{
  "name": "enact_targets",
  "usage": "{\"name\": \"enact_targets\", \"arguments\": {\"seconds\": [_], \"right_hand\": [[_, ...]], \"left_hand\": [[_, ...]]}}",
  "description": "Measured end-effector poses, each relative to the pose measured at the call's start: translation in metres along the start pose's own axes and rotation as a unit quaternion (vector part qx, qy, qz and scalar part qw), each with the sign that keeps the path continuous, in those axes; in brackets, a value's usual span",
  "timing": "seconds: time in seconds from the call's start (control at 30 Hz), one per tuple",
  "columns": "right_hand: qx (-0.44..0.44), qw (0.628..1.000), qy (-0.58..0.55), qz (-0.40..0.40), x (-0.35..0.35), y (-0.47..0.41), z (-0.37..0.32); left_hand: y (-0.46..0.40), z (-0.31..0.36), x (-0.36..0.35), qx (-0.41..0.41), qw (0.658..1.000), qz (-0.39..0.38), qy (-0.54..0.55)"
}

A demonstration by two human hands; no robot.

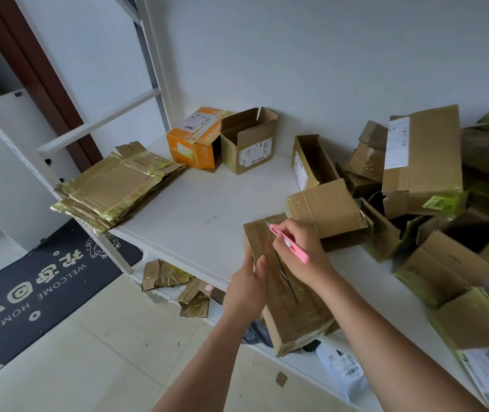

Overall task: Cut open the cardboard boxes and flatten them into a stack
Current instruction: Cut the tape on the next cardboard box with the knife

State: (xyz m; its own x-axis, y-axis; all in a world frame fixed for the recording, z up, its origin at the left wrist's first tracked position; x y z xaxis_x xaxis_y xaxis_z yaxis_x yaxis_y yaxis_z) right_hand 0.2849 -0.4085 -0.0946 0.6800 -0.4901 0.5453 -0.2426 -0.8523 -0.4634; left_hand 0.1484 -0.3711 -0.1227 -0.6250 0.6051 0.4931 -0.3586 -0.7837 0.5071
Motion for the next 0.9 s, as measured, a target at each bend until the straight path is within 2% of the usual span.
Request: {"name": "enact_targets", "arguments": {"seconds": [0.1, 0.2, 0.37, 0.53, 0.63, 0.77, 0.83, 0.9], "right_hand": [[-0.043, 0.997, 0.009, -0.063, 0.007, 0.012, -0.010], [-0.079, 0.994, 0.004, -0.076, 0.018, 0.031, -0.027], [-0.096, 0.986, -0.012, -0.134, 0.046, 0.098, -0.063], [-0.089, 0.987, 0.006, -0.137, 0.064, 0.138, -0.082], [-0.092, 0.989, -0.012, -0.116, 0.071, 0.141, -0.087], [-0.120, 0.991, -0.046, -0.037, 0.101, 0.170, -0.090], [-0.151, 0.983, -0.091, 0.040, 0.113, 0.194, -0.086], [-0.177, 0.972, -0.077, 0.134, 0.117, 0.209, -0.080]], "left_hand": [[0.001, 0.002, 0.000, 0.007, 1.000, -0.006, 0.023], [0.006, 0.004, 0.001, 0.010, 0.999, -0.012, 0.044], [0.009, 0.011, -0.001, 0.008, 0.999, 0.018, 0.037], [0.014, 0.010, -0.006, 0.011, 0.999, 0.013, 0.040], [0.016, 0.014, -0.007, 0.026, 0.999, 0.017, 0.035], [0.016, 0.021, -0.004, 0.050, 0.997, 0.039, 0.037], [0.017, 0.023, -0.006, 0.081, 0.992, -0.004, 0.095], [0.015, 0.029, -0.002, 0.145, 0.972, -0.068, 0.170]]}}
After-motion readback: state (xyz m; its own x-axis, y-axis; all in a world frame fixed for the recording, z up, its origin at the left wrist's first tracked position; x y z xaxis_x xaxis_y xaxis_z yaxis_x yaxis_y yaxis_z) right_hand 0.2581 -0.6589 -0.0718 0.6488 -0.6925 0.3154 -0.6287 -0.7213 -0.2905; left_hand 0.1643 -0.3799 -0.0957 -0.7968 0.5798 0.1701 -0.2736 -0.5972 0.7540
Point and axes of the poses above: each hand's wrist, its own y-axis away from the middle knuckle, its own x-axis out of the back of the hand, z = x × y, the point moved 1 cm from there along -y, towards the middle knuckle, and after that the axes turned 15 degrees about x, right-handed, at the moved point
